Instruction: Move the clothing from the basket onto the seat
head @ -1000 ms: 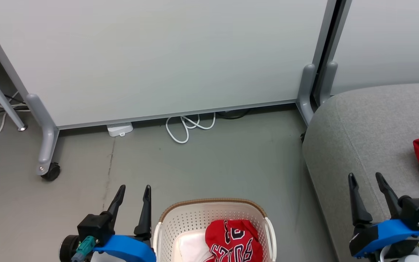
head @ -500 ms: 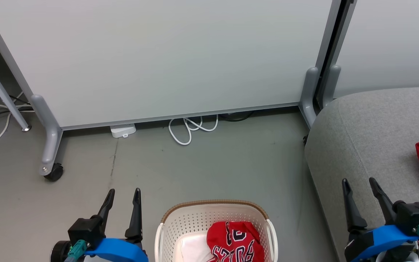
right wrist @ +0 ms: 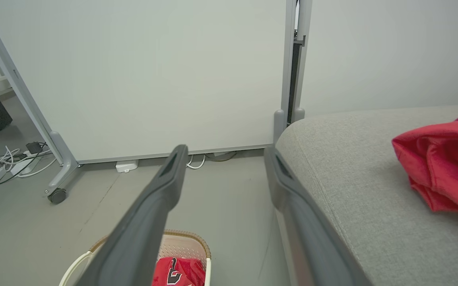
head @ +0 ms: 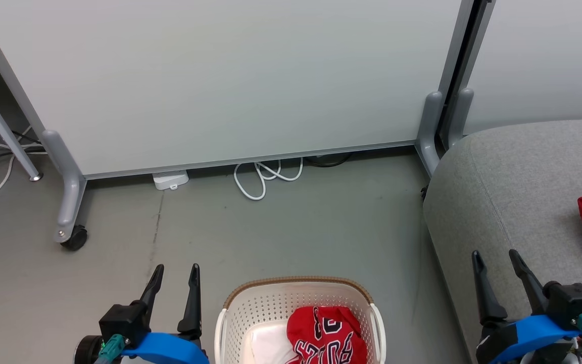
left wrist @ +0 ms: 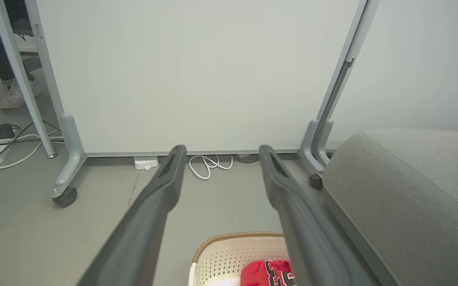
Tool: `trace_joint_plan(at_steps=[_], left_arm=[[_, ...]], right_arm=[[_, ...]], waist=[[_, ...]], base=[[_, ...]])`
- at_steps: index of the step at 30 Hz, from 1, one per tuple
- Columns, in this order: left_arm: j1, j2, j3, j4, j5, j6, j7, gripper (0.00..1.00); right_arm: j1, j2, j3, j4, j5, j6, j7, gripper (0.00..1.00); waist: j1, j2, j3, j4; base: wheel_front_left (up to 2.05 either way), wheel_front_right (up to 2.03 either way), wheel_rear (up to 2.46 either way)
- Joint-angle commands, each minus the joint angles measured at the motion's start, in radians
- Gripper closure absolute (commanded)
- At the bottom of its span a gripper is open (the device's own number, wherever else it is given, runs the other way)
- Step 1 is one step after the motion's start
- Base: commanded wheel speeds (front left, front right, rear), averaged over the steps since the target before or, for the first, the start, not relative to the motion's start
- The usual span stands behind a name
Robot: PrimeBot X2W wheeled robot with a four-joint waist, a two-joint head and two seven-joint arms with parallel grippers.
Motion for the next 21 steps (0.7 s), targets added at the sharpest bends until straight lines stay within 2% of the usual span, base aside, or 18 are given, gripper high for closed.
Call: trace_joint_plan(at_steps=[1, 13, 21], left_arm=[[-0.005, 0.002, -0.001, 0.002, 0.0, -0.002, -0.003, 0.0], [-0.014, 0.001, -0.015, 0.011, 0.005, -0.002, -0.003, 0.0], [-0.062, 0.002, -0.031, 0.03, 0.004, -0.002, -0.003, 0.0]], right_arm=[[0.001, 0.002, 0.001, 0.003, 0.008, 0.0, 0.001, 0.0], [-0.02, 0.002, 0.035, 0.007, 0.016, 0.0, -0.007, 0.0], [-0.08, 0.002, 0.088, -0.008, 0.023, 0.0, -0.01, 0.0]], waist=[[0.0, -0.0001, 0.0, 0.0], [0.0, -0.0001, 0.032, -0.028], [0.0, -0.0001, 0.148, -0.091]], base=[[0.0, 0.0, 0.0], [0.0, 0.0, 0.0], [0.0, 0.0, 0.0]])
